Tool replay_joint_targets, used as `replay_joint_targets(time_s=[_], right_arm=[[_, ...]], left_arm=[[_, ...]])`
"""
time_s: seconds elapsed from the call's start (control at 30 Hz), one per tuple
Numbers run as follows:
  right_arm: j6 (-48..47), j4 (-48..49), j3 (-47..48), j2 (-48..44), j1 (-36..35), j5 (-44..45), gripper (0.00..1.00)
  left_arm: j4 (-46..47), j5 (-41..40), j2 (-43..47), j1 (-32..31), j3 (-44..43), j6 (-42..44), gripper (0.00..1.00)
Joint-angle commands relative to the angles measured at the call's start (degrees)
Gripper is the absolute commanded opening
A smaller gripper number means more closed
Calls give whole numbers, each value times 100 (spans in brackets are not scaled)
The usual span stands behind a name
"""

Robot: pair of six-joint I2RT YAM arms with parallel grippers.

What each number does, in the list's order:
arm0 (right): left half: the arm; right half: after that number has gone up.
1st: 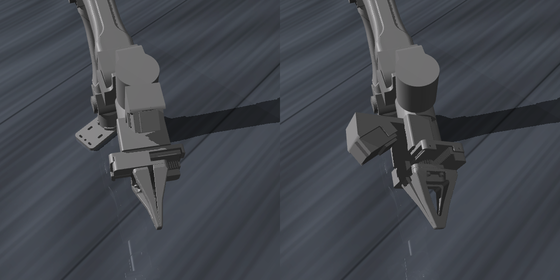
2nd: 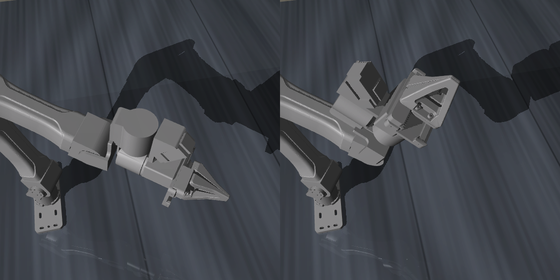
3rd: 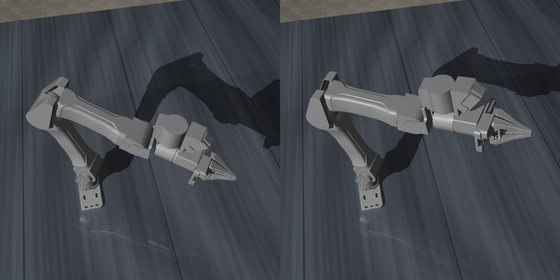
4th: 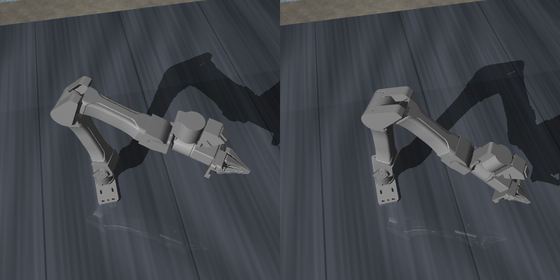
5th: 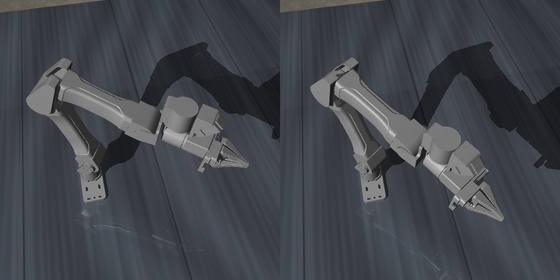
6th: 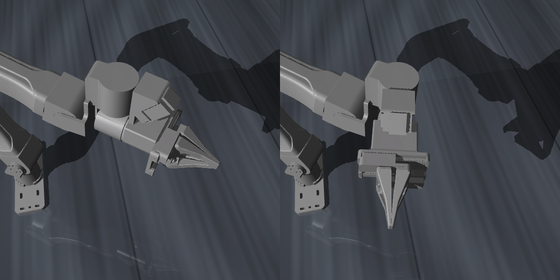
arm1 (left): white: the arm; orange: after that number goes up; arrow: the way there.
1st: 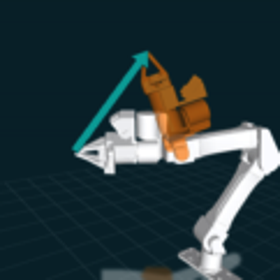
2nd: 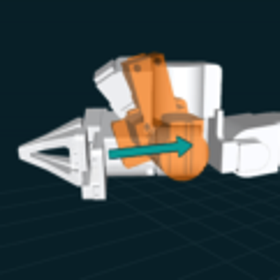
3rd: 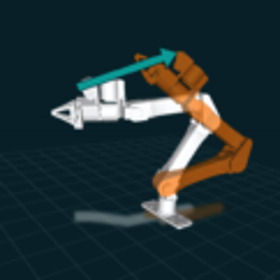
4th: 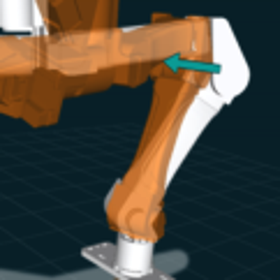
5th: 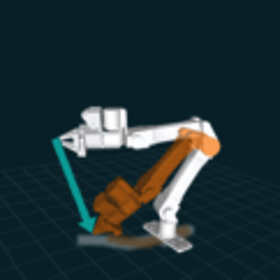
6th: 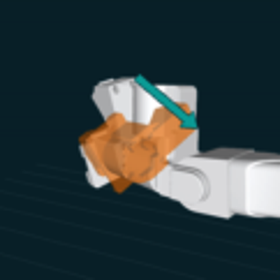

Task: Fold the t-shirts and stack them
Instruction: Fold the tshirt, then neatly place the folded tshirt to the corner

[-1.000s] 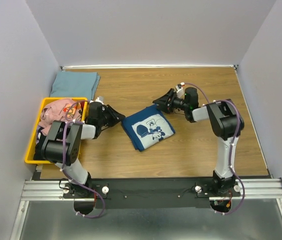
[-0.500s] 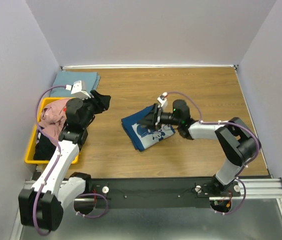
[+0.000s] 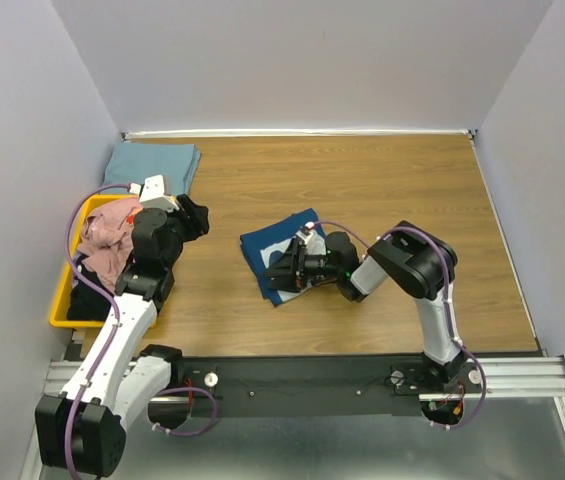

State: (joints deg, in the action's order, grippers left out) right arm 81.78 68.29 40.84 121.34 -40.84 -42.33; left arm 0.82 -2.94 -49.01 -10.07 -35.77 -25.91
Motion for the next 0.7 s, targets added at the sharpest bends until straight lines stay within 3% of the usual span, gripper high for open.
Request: replay_joint_targets(time_s=[0.0, 0.1, 0.17, 0.2, 0.23, 0.33, 0.5, 0.67], right_arm=[[-63, -270, 204, -125, -196, -127, 68], [-1036, -1613, 546, -854, -196, 31, 68], [-1732, -3167, 854, -1242, -196, 154, 68], [-2553, -3817, 1247, -1584, -196, 450, 69], [-2970, -5111, 1512, -1717, -196, 653, 69], [-4203, -6805, 2110, -2139, -240, 1664, 69], [-5292, -8574, 2639, -2282, -669, 3314, 65], [-5629, -9360, 3017, -2018, -1382, 4565, 59]], left_arm=[[-12, -128, -64, 49, -36, 148, 61], [-12, -137, -64, 57, -35, 156, 61], [-12, -128, -73, 75, -35, 148, 61], [-12, -119, -82, 75, -35, 139, 61], [-12, -102, -91, 84, -35, 122, 61], [-20, -75, -117, 92, -27, 104, 61], [-64, -110, -213, 119, -44, 42, 61], [-205, -128, -354, 180, -88, 16, 61]])
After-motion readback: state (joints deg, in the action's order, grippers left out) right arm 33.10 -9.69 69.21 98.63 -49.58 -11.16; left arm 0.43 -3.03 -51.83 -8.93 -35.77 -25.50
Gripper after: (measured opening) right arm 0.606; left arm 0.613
